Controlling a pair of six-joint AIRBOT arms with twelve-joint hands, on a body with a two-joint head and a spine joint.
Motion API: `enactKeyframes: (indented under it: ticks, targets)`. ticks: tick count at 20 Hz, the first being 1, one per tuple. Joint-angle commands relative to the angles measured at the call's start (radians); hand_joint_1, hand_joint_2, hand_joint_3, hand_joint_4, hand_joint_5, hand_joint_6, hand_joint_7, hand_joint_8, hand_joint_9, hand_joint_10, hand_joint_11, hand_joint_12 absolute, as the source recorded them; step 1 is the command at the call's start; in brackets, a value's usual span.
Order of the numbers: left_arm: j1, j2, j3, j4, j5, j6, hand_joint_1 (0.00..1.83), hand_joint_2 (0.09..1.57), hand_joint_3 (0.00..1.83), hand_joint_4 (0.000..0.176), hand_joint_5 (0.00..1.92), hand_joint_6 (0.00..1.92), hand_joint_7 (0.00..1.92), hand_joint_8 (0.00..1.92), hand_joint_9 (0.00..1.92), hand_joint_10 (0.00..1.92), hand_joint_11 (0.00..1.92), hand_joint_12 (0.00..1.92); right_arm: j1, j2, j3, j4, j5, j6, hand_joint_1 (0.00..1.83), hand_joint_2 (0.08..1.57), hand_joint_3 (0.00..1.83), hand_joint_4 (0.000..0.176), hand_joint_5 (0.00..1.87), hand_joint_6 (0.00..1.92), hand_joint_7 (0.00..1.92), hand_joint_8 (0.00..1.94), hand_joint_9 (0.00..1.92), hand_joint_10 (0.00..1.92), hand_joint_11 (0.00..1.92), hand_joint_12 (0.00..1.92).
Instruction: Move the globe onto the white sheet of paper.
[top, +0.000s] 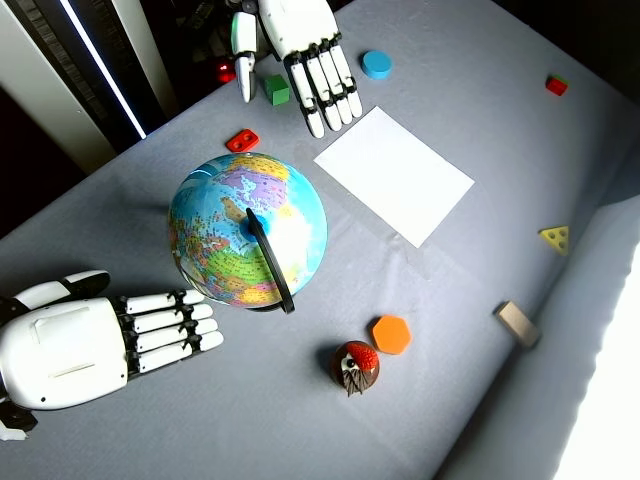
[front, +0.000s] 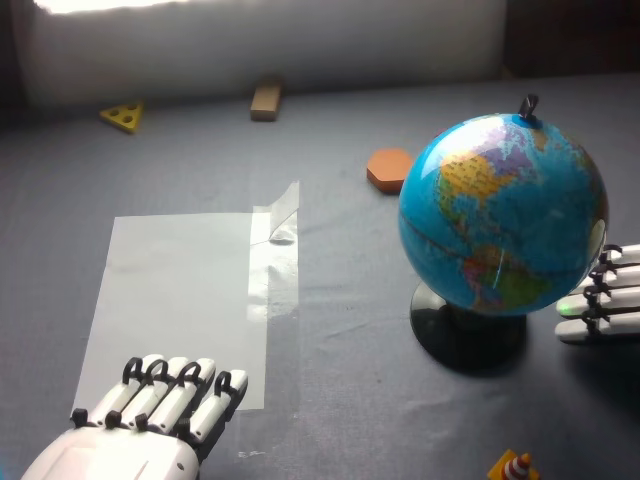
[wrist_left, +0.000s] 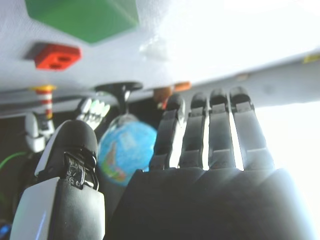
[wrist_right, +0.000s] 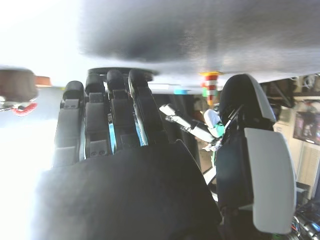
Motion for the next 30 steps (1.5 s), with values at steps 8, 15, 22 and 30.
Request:
enactKeyframes:
  ticks: [8, 15, 22, 30]
  targets:
    - [-0.002, 0.001, 0.018, 0.13, -0.131, -0.043, 0.0, 1.17, 0.0, 0.045, 0.05, 0.0, 0.01, 0.0, 0.0, 0.0, 0.0, 0.0, 0.075, -0.014, 0.001, -0.01, 0.04, 0.028, 0.07, 1.12, 0.0, 0.0, 0.14, 0.01, 0.09, 0.0, 0.07, 0.0, 0.0, 0.0]
    - [-0.004, -0.039, 0.033, 0.131, -0.134, -0.041, 0.0, 1.17, 0.0, 0.045, 0.05, 0.0, 0.01, 0.0, 0.0, 0.0, 0.0, 0.0, 0.11, -0.034, 0.006, -0.066, -0.002, 0.05, 0.07, 1.12, 0.0, 0.0, 0.13, 0.0, 0.09, 0.0, 0.07, 0.0, 0.0, 0.0]
    - [0.003, -0.037, 0.064, 0.186, -0.108, -0.044, 0.0, 1.17, 0.0, 0.045, 0.05, 0.0, 0.01, 0.0, 0.0, 0.0, 0.0, 0.0, 0.152, -0.041, 0.005, -0.11, -0.004, 0.115, 0.08, 1.12, 0.0, 0.0, 0.13, 0.0, 0.09, 0.0, 0.08, 0.0, 0.0, 0.0]
    - [0.003, -0.036, 0.068, 0.2, -0.1, -0.057, 0.0, 1.17, 0.0, 0.045, 0.05, 0.0, 0.01, 0.0, 0.0, 0.0, 0.0, 0.0, 0.176, -0.051, 0.005, -0.122, -0.023, 0.125, 0.08, 1.12, 0.0, 0.0, 0.12, 0.0, 0.09, 0.0, 0.08, 0.0, 0.0, 0.0]
